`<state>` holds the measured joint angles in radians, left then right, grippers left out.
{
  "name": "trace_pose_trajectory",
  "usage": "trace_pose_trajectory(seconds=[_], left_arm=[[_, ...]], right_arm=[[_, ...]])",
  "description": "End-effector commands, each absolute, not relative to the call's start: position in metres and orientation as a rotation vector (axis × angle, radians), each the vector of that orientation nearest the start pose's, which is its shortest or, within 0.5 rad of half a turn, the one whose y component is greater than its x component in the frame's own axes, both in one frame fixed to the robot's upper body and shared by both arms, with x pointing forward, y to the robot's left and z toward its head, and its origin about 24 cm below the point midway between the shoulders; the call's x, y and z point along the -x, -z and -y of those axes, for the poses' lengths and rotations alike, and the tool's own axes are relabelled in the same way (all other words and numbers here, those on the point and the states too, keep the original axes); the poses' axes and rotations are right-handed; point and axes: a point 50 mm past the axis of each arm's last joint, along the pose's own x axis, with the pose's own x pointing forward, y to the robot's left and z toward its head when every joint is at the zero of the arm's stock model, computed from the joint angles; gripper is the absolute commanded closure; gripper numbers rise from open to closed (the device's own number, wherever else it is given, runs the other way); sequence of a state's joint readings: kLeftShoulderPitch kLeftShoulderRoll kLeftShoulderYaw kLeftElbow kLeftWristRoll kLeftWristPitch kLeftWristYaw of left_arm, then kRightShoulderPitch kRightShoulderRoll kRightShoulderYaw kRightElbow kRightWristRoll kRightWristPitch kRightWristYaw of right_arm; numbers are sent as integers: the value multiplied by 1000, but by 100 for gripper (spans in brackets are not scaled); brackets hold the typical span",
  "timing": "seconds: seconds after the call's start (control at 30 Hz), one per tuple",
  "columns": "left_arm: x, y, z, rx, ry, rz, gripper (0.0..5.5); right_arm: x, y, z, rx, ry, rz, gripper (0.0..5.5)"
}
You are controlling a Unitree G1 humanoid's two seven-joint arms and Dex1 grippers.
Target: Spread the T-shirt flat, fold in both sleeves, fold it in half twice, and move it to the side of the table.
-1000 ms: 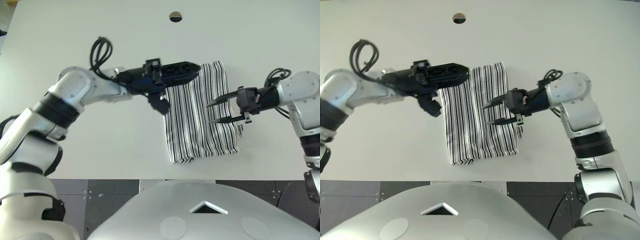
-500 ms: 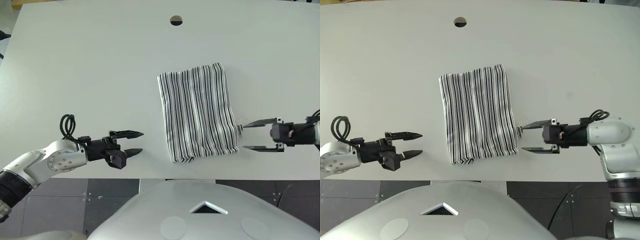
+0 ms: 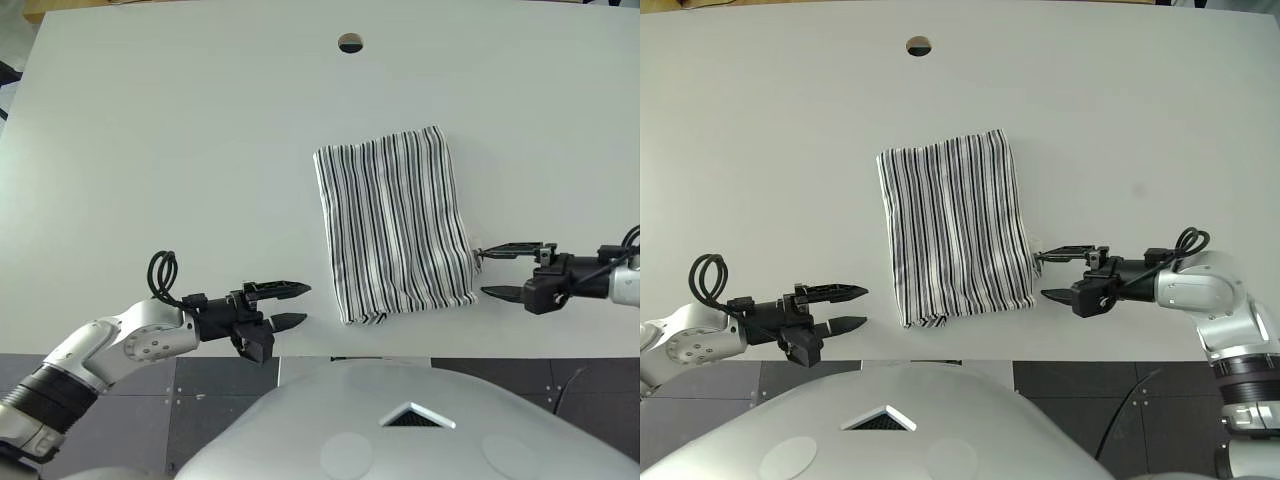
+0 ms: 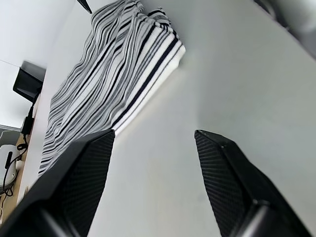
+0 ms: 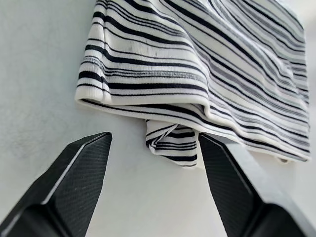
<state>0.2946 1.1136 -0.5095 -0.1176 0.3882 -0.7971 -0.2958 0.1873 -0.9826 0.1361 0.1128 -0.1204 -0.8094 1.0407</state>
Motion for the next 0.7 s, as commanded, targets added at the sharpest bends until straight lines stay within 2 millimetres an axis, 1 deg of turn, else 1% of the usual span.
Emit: trace_pose_trajectory(seconds=[0.03,0.17,0.3,0.4,0.7], left_arm=[[-106,-11,-196,-1101,1493,65,246],[-107,-8,-188,-1094,1510,82,246],[-106,-2,-182,-1086,1549,67,246],[-106,-2,-177,-1076,1553,76,246],[-116,1,-168,-1085,1568,97,246]], right_arm=[[-150,-26,250,1141,-1596,-301,224],[-152,-22,245,1133,-1592,-282,224],[-150,-19,242,1132,-1609,-271,224],[-150,-17,239,1140,-1622,-266,224],[-154,-13,231,1168,-1645,-240,224]])
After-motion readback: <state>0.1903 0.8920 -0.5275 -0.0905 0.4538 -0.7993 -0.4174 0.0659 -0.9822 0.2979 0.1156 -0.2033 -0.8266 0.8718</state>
